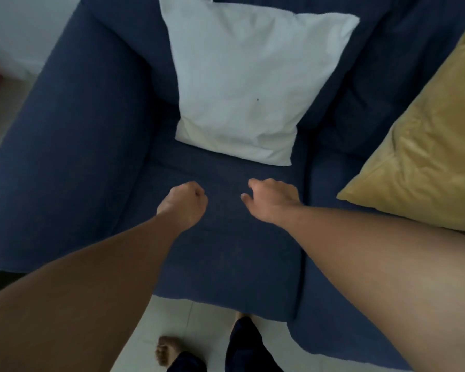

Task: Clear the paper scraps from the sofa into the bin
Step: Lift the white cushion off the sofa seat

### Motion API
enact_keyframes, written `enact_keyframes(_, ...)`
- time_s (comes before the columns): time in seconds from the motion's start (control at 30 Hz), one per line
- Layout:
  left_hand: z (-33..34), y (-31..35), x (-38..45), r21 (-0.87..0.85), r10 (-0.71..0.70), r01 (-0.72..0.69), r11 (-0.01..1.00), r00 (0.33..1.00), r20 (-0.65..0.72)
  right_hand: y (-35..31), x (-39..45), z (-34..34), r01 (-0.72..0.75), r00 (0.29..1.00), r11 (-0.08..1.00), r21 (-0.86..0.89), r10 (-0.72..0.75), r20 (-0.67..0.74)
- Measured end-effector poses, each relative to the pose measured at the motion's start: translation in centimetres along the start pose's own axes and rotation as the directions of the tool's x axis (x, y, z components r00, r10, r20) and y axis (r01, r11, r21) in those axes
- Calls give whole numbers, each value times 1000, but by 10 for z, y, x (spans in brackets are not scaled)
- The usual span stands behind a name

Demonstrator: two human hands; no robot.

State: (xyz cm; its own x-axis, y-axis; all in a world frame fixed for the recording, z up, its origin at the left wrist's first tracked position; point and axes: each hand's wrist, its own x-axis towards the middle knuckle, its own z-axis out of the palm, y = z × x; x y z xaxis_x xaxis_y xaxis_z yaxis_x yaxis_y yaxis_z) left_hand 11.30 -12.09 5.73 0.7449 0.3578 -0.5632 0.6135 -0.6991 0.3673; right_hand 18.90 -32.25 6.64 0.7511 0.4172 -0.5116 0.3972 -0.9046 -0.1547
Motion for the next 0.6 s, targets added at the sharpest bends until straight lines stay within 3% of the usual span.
enact_keyframes(0.27,-12,65,28,104,128,-129,986,992,9,51,5,-22,-62,991,996,57,68,-112)
enact_keyframes(0.43,-38,88,54,137,191,-186,973,982,-17,48,14,-41,-80,981,991,109,98,-168)
enact_keyframes(0.6,-83,112,85,214,282,-263,941,958,-61,37,39,-90,-66,943,991,117,101,-317)
